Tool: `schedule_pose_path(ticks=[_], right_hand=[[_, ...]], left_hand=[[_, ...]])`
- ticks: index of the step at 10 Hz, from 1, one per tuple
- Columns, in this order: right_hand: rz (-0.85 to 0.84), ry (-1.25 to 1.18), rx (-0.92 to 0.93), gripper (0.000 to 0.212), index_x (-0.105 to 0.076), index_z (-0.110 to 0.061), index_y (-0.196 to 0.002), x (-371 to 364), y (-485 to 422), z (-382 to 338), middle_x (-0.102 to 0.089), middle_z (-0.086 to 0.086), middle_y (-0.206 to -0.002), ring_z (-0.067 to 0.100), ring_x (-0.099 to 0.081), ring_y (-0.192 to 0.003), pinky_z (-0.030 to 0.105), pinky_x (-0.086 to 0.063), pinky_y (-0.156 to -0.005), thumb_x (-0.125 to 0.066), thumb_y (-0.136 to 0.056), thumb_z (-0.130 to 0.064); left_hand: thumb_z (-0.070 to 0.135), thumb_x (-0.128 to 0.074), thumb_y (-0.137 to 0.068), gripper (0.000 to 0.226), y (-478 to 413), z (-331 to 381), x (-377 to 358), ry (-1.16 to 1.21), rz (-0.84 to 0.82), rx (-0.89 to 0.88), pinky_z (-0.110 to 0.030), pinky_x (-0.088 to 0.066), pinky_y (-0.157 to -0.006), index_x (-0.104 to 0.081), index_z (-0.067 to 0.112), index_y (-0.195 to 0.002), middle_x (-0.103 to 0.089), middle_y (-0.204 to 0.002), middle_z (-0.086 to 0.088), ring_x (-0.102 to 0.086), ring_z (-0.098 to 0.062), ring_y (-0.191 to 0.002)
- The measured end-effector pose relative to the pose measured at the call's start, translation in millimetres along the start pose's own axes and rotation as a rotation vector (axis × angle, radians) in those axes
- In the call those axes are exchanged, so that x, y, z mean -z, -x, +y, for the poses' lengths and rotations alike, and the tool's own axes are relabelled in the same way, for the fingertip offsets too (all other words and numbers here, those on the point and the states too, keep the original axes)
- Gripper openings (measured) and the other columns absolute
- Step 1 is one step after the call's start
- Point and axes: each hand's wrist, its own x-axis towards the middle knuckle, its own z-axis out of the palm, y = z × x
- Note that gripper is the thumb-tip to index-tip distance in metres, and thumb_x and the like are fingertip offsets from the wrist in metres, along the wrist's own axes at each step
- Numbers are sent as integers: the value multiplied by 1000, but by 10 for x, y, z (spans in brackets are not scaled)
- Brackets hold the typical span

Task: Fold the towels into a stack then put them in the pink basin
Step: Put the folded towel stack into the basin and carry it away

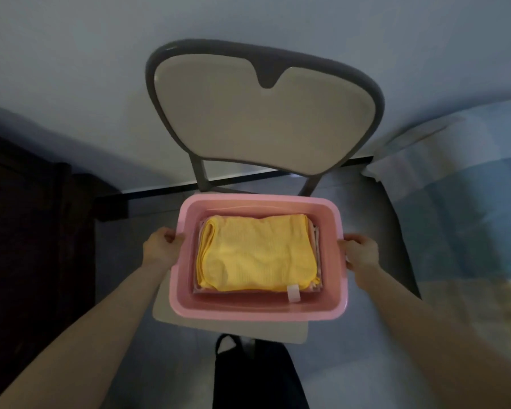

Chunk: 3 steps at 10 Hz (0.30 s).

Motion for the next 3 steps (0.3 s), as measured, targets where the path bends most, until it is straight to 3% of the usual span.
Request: schedule_pose_path(ticks=[1, 2, 3], right_hand=[[1, 12, 2, 16, -64, -16, -89, 19, -46, 38, -64, 10, -92, 24, -61, -83, 44, -56, -79, -63, -80, -3], [-13, 149, 30, 20, -61, -15, -99, 45, -67, -3, -65, 10, -100, 25, -62, -84, 37, -57, -71, -66, -81, -12], [70, 410, 250, 39, -54, -13, -118, 62, 157, -163, -59, 9, -113, 23, -59, -93, 34, -51, -77, -64, -84, -30]], left_hand=[[27, -57, -88, 26, -3, -12, -29, -20, 3, -7, -35, -46, -82, -63, 6, -104, -65, -104, -17, -60, -33, -97], [25, -54, -89, 26, -2, 1, -26, -89, -12, -36, -33, -41, -76, -58, 4, -103, -63, -104, -19, -58, -37, -101], [26, -55, -87, 25, 139, 165, 86, -118, 32, -184, -36, -41, -75, -56, 4, -99, -61, -102, -19, -57, -38, -100]])
